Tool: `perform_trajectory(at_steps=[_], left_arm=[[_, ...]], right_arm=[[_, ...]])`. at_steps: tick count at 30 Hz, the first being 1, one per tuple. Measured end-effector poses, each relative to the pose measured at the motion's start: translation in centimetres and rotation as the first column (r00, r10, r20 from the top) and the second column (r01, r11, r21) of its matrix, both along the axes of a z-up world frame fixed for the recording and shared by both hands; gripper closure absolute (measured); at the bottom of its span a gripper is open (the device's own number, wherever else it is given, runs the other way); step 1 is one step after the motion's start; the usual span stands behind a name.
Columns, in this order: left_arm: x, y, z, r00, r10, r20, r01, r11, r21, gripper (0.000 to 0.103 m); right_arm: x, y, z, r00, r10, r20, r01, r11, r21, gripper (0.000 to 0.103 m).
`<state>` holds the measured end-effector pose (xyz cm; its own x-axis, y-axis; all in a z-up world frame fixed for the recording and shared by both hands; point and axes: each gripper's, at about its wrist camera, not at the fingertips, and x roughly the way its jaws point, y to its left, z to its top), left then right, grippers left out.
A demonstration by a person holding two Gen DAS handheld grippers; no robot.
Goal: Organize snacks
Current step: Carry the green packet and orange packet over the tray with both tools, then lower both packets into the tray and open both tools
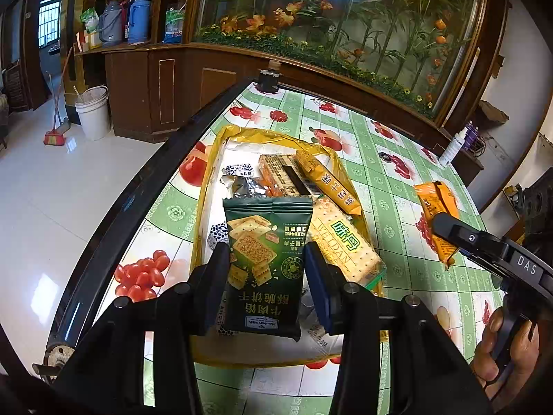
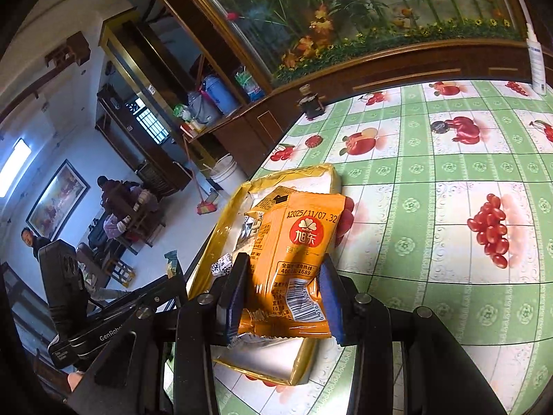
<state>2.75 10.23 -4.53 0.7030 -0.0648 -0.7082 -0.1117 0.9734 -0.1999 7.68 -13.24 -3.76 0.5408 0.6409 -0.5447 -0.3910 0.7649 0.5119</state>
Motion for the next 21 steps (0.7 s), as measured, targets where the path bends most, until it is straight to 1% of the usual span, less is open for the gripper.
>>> perform_trajectory(at_steps=[5,9,21], left_arm=[[0.4,-0.1,-0.4,1.0,-0.001,-0.013,0.001,1.0,0.005,0.061],[0.7,-0.4,-0.6,1.0,0.001,-0.013,-0.001,1.0,0.026,0.061],[1.9,-0.5,-2.0,0.999,0.009,-0.043,-0.008,0.999,0.042,0.061]], right_arm=[[0.5,1.9,-0.3,0.999,0.032,-0.004,-0.032,0.999,-0.009,0.063],[0.9,3.6,0.0,0.998,0.059,0.008,-0.059,0.998,-0.023,0.063],[2.8,7.5,-0.9,0.994,0.108,0.024,-0.105,0.989,-0.106,0.063]])
